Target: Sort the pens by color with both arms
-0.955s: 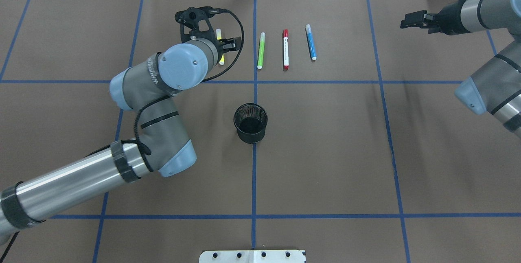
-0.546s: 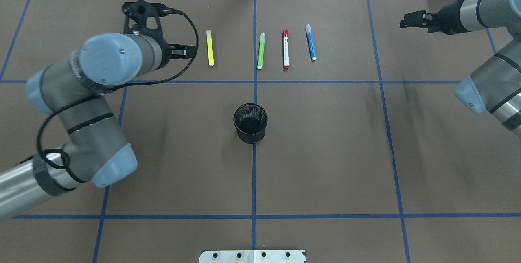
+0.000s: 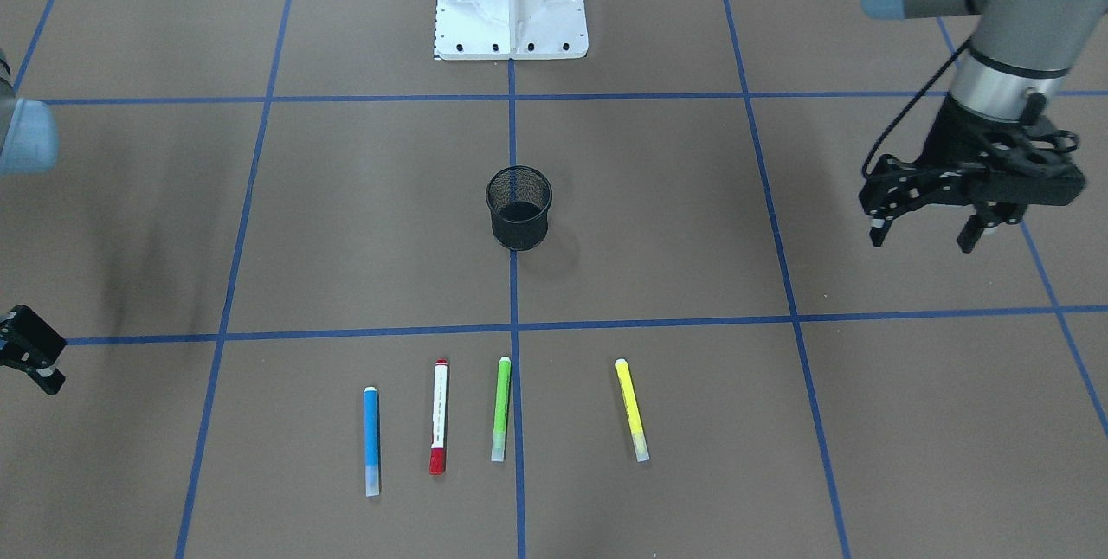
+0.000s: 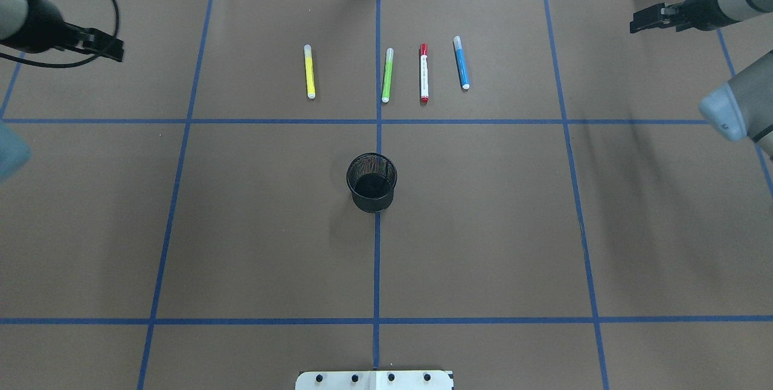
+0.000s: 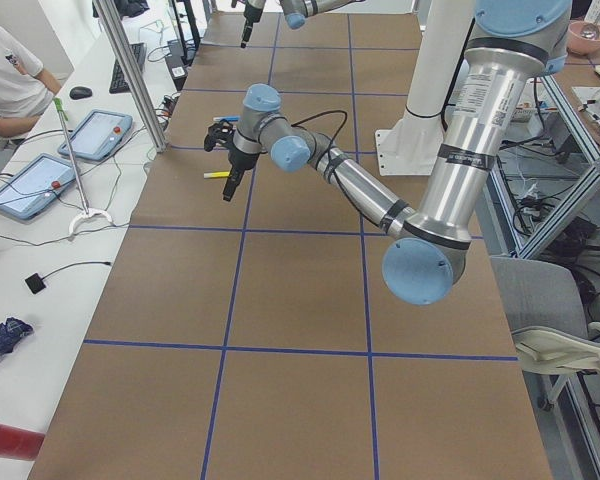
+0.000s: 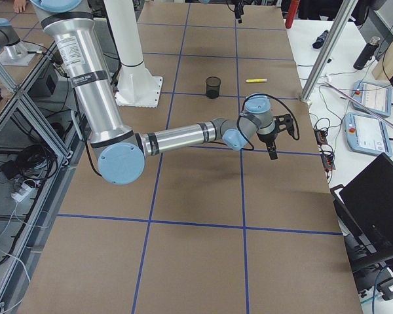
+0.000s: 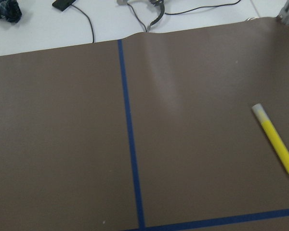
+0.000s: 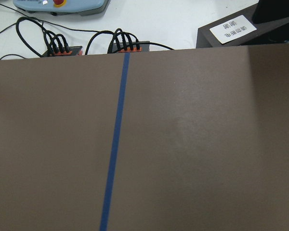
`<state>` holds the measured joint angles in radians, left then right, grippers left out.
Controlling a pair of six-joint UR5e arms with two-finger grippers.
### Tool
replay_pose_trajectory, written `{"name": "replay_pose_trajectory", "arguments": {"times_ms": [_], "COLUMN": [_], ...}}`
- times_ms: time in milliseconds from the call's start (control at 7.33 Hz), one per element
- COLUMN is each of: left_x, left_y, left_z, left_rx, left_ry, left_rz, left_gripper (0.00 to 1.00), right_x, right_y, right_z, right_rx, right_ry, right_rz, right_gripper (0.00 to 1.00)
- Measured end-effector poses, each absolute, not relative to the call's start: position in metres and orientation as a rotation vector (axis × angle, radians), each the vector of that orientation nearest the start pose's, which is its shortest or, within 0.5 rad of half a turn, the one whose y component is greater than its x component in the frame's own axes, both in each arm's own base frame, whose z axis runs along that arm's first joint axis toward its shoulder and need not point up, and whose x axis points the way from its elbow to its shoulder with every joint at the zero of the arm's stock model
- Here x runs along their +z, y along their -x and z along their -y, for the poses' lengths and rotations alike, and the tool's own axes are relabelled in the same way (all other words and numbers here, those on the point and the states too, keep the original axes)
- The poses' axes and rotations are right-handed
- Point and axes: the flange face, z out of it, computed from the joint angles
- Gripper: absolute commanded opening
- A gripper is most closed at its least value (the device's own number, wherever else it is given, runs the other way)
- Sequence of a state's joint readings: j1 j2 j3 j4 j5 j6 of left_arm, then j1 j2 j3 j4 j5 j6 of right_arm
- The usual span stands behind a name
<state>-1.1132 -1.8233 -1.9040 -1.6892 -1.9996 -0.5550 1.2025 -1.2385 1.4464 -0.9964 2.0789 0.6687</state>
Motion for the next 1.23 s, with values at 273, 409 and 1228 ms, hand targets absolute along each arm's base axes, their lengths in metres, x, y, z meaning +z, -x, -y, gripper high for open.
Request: {"name": "replay_pose_trajectory", "arguments": {"times_ms": [273, 409, 1228], "left_x": [0.413, 0.437, 0.501], "left_y": [-0.097, -0.079, -0.031], "left_z": [0.555, 0.558, 0.55], "left_rx": [0.148, 0.146, 0.156], "left_ry": [-0.322, -0.268, -0.152], "left_rz": [-0.628, -0.642, -0.808], "left_gripper": [1.0, 1.0, 1.0], "right_x": [0.49, 0.496, 0.493], "right_y": [0.082, 0.048, -0.008], "right_z": [0.647, 0.646, 0.641], "right_rx": [0.034, 0.024, -0.009], "right_ry": [-0.301, -0.252, -0.146], "right_rz": [0.823, 0.842, 0.822], "right_gripper": [1.0, 1.0, 1.0]}}
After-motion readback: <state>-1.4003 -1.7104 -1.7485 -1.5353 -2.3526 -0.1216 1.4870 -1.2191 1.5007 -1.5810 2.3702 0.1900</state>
